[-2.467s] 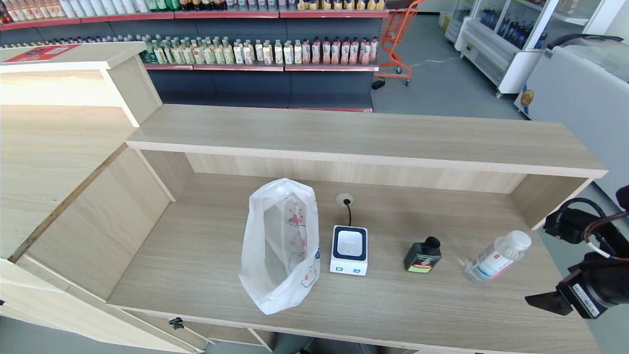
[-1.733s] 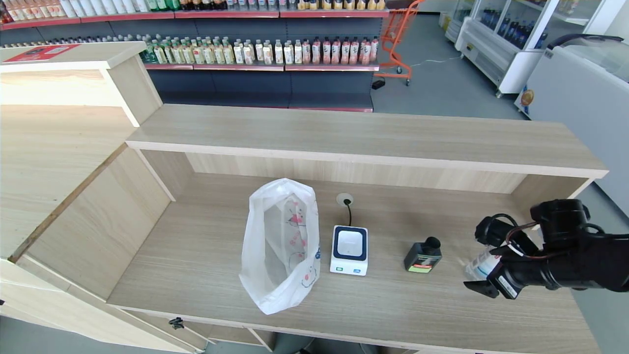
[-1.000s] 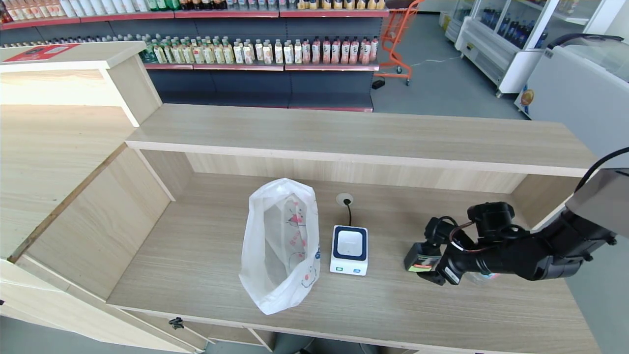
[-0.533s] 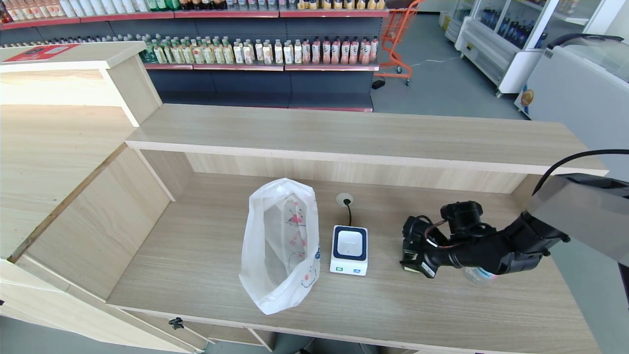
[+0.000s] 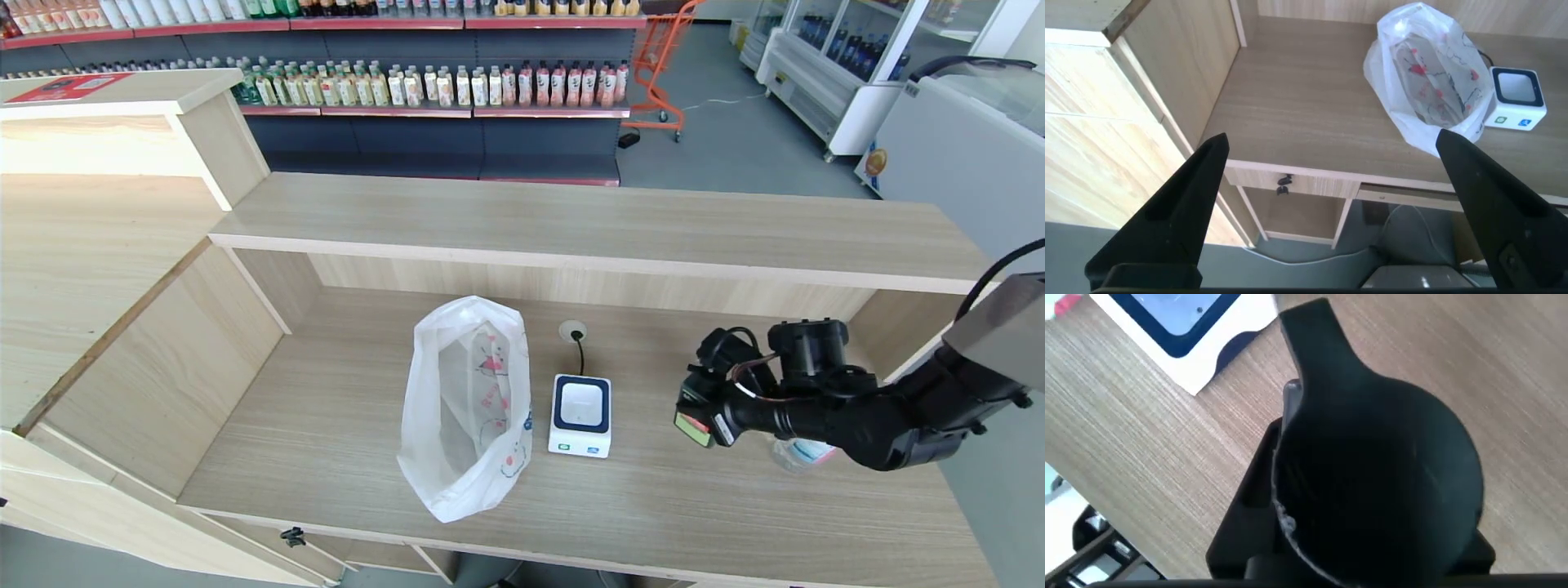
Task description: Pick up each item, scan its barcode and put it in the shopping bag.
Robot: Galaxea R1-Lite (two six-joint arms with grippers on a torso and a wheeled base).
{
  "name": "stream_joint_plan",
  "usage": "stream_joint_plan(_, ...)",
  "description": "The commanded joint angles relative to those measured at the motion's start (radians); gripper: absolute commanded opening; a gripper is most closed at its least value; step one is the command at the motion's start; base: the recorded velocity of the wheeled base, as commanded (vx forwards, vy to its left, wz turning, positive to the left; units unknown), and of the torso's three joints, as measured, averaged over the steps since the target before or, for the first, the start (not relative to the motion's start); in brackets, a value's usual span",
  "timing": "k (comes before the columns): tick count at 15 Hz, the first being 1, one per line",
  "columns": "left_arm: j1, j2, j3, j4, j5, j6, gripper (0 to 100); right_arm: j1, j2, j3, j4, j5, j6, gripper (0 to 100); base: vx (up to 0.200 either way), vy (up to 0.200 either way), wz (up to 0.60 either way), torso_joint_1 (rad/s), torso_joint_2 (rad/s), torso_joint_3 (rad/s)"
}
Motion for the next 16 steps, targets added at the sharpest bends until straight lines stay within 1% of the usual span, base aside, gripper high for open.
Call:
stream_joint_plan(1,0.0,0.0,0.0,0.0,0.0,0.0,100,-0.023,-0.402,0.27,-0.059,0.006,0.114,0,0.0,0.0,0.0,0.0,0.0,0.0)
stream_joint_plan(2,0.0,0.0,0.0,0.0,0.0,0.0,100,-0.016,-0.469,0.344,-0.09,0.006,0.079,0,0.0,0.0,0.0,0.0,0.0,0.0)
stream_joint_plan(3,0.0,0.0,0.0,0.0,0.0,0.0,100,0.017,-0.589,0.411,-0.067,0.004,-0.061,0,0.0,0.0,0.0,0.0,0.0,0.0)
stream_joint_plan(4,0.0,0.0,0.0,0.0,0.0,0.0,100,0.046,-0.633,0.402,-0.017,0.004,-0.184,0,0.0,0.0,0.0,0.0,0.0,0.0)
stream_joint_plan(5,0.0,0.0,0.0,0.0,0.0,0.0,100,0.052,-0.659,0.402,-0.024,0.006,-0.36,0,0.0,0.0,0.0,0.0,0.0,0.0)
stream_joint_plan(6,0.0,0.0,0.0,0.0,0.0,0.0,100,0.038,-0.67,0.402,-0.07,0.017,-0.495,0,0.0,0.0,0.0,0.0,0.0,0.0)
stream_joint_plan(7,0.0,0.0,0.0,0.0,0.0,0.0,100,0.017,-0.673,0.402,-0.105,0.095,-0.598,0,0.0,0.0,0.0,0.0,0.0,0.0)
stream_joint_plan(8,-0.002,0.0,0.0,0.0,0.0,0.0,100,0.018,-0.667,0.402,-0.105,0.25,-0.751,0,0.0,0.0,0.0,0.0,0.0,0.0)
stream_joint_plan(9,0.0,0.0,0.0,0.0,0.0,0.0,100,0.034,-0.658,0.402,-0.09,0.376,-0.986,0,0.0,0.0,0.0,0.0,0.0,0.0)
stream_joint_plan(10,0.0,0.0,0.0,0.0,0.0,0.0,100,0.05,-0.642,0.402,-0.073,0.449,-1.132,0,0.0,0.0,0.0,0.0,0.0,0.0)
stream_joint_plan(11,0.0,0.0,0.0,0.0,0.0,0.0,100,0.107,-0.578,0.398,-0.059,0.627,-1.409,0,0.0,0.0,0.0,0.0,0.0,0.0)
stream_joint_plan(12,0.0,0.0,0.0,0.0,0.0,0.0,100,0.133,-0.546,0.404,-0.049,0.633,-1.462,0,0.0,0.0,0.0,0.0,0.0,0.0)
stream_joint_plan(13,0.0,0.0,0.0,0.0,0.0,0.0,100,0.193,-0.471,0.402,0.014,0.632,-1.61,0,0.0,0.0,0.0,0.0,0.0,0.0)
stream_joint_plan(14,0.0,0.0,0.0,0.0,0.0,0.0,100,0.219,-0.445,0.399,0.036,0.633,-1.661,0,0.0,0.0,0.0,0.0,0.0,0.0)
stream_joint_plan(15,0.0,0.0,0.0,0.0,0.0,0.0,100,0.305,-0.411,0.395,0.031,0.644,-1.865,0,0.0,0.0,0.0,0.0,0.0,0.0)
stream_joint_plan(16,0.0,0.0,0.0,0.0,0.0,0.0,100,0.377,-0.392,0.398,0.033,0.653,-1.908,0,0.0,0.0,0.0,0.0,0.0,0.0)
